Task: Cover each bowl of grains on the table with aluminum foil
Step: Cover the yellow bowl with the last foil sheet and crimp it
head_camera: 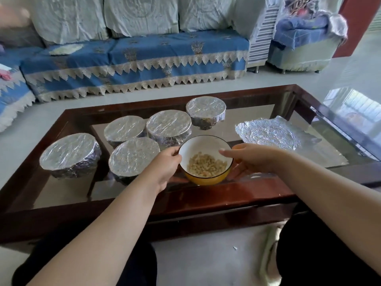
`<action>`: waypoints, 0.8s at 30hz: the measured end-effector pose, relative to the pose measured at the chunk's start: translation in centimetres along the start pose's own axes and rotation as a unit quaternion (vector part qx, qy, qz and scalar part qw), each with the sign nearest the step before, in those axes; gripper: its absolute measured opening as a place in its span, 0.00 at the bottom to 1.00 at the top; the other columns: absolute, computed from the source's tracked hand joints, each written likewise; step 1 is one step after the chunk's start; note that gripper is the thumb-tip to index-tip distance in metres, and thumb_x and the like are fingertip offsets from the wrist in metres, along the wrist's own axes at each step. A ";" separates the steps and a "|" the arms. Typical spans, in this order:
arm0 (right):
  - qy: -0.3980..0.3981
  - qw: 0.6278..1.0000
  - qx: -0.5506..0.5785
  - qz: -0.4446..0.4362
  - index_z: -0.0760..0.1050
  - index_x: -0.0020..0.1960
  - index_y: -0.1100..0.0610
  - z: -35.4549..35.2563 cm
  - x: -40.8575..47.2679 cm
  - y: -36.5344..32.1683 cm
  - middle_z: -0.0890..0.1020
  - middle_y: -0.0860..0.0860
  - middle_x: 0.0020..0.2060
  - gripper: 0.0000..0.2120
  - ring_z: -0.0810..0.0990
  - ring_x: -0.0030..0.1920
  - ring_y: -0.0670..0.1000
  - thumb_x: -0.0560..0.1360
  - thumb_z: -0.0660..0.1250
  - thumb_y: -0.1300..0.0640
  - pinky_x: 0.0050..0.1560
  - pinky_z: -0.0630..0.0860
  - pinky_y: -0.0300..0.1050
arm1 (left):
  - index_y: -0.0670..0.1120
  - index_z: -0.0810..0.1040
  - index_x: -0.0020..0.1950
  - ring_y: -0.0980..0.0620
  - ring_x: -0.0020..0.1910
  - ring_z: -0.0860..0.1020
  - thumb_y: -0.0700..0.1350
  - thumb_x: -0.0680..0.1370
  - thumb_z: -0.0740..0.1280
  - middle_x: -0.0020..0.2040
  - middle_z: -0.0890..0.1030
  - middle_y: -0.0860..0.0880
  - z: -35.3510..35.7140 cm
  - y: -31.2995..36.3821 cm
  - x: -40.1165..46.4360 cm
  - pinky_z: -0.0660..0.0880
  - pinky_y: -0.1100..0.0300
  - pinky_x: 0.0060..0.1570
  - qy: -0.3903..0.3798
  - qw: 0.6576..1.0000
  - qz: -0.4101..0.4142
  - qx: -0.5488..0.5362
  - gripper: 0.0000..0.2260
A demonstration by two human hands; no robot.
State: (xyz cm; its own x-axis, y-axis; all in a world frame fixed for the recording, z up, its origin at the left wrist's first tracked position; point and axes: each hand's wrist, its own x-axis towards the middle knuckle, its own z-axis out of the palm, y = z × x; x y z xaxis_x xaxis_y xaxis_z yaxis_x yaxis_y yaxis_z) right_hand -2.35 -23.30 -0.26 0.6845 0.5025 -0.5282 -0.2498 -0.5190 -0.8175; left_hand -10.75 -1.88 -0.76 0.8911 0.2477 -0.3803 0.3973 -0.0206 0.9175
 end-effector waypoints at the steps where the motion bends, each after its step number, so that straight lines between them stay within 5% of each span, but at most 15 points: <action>1: 0.000 1.000 -0.002 0.002 0.74 0.49 0.58 -0.1 -0.1 0.3 0.84 0.54 0.35 0.17 0.84 0.40 0.57 0.78 0.63 0.43 0.49 0.80 0.53 | 0.49 0.76 0.62 0.47 0.49 0.80 0.36 0.83 0.54 0.56 0.80 0.45 0.2 -0.1 0.3 0.81 0.54 0.32 -0.004 1.000 -0.004 0.009 0.16; 9: 0.009 0.999 0.016 0.033 0.78 0.55 0.63 -1.9 0.0 2.1 0.85 0.62 0.46 0.33 0.84 0.50 0.62 0.78 0.52 0.34 0.51 0.80 0.51 | 0.55 0.77 0.55 0.51 0.49 0.79 0.37 0.84 0.53 0.55 0.80 0.48 2.0 -0.2 1.2 0.80 0.56 0.31 -0.039 0.999 0.007 0.035 0.17; 12: 0.003 0.998 0.028 0.059 0.77 0.57 0.66 -2.1 0.4 2.4 0.84 0.63 0.49 0.40 0.83 0.53 0.62 0.76 0.49 0.30 0.48 0.80 0.49 | 0.55 0.77 0.58 0.49 0.54 0.78 0.37 0.85 0.54 0.56 0.80 0.47 2.0 -0.3 1.9 0.82 0.52 0.38 -0.040 0.998 0.013 0.043 0.16; 15: 0.014 0.997 0.025 0.075 0.77 0.54 0.64 -2.4 0.7 2.6 0.85 0.62 0.46 0.40 0.85 0.49 0.60 0.77 0.47 0.29 0.37 0.79 0.44 | 0.55 0.76 0.59 0.47 0.60 0.77 0.38 0.85 0.54 0.55 0.80 0.49 1.9 -0.4 2.3 0.81 0.47 0.48 -0.046 0.998 0.012 0.049 0.16; 18: 0.128 0.990 -0.026 0.054 0.76 0.54 0.63 -3.0 1.6 2.7 0.86 0.59 0.40 0.34 0.84 0.40 0.58 0.80 0.47 0.34 0.43 0.79 0.49 | 0.55 0.76 0.61 0.47 0.62 0.76 0.38 0.84 0.55 0.58 0.79 0.49 2.0 -0.4 2.6 0.79 0.44 0.54 -0.043 0.998 0.005 0.045 0.16; 21: 0.301 0.912 -0.279 -0.001 0.73 0.62 0.58 -4.8 2.3 2.9 0.82 0.57 0.53 0.28 0.80 0.47 0.56 0.80 0.52 0.36 0.45 0.74 0.48 | 0.54 0.76 0.59 0.46 0.59 0.77 0.41 0.85 0.55 0.57 0.79 0.49 2.2 -0.5 2.6 0.81 0.45 0.46 -0.048 0.999 -0.016 0.020 0.12; 24: 0.307 0.848 -0.432 0.011 0.63 0.73 0.55 -6.0 2.8 3.6 0.68 0.58 0.69 0.33 0.66 0.69 0.60 0.75 0.62 0.36 0.64 0.68 0.56 | 0.53 0.77 0.57 0.44 0.53 0.79 0.48 0.86 0.55 0.58 0.79 0.48 2.1 -1.0 2.6 0.81 0.43 0.44 -0.075 0.995 -0.064 -0.015 0.11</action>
State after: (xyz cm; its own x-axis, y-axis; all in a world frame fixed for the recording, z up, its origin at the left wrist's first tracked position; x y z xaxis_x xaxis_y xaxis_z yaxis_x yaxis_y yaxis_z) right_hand 2.82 -27.89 -3.30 0.9800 0.1693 -0.1051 0.1465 -0.9697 -0.1956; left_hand -8.37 -3.28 -2.91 0.8573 0.0988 -0.5053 0.5049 0.0309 0.8626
